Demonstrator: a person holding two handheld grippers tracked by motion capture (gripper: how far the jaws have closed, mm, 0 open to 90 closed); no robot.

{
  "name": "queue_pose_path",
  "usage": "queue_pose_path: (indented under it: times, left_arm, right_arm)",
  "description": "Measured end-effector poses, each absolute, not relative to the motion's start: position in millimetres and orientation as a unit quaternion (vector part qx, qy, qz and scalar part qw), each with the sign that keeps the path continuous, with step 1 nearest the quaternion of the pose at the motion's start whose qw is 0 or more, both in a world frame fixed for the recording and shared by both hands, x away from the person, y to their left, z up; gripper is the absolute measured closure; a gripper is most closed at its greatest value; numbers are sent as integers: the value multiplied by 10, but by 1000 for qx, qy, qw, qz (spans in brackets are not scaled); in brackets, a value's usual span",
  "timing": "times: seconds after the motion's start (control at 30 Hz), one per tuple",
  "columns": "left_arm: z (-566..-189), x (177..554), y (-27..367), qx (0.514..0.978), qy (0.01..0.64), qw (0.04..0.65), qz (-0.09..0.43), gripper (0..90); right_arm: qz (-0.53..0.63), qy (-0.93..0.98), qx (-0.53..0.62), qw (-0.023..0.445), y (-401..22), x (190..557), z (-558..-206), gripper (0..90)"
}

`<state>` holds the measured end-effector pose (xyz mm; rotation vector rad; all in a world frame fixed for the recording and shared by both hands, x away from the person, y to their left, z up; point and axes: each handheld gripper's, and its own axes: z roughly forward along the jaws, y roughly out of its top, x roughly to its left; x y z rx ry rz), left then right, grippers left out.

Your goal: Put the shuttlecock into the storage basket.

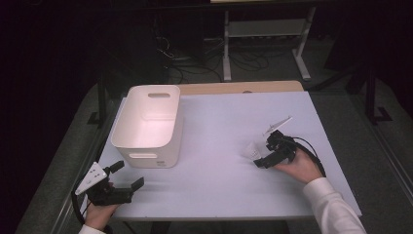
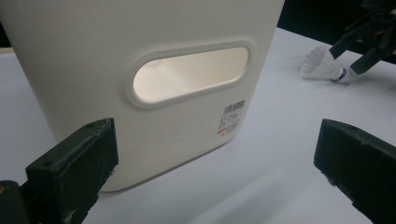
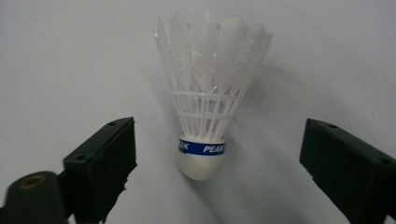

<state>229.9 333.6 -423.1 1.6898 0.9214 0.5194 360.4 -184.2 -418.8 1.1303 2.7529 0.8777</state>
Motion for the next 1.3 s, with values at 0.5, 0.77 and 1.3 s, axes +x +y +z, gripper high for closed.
queue_pose_path:
  times: [0.5,0.77,1.3]
  left_arm:
    - [-4235,2303,3329,713,388,542,216,0]
    - [-4233,2302,3330,714,388,542,217,0]
    - [-4235,2303,3331,714,389,540,217,0]
  right_arm:
    - [262,885,386,-2,-1846,3621,-4270,384]
    - [255,891,377,0,-1813,3610,-4280,488]
    - [261,890,373,-4,-1818,3607,-4265,633]
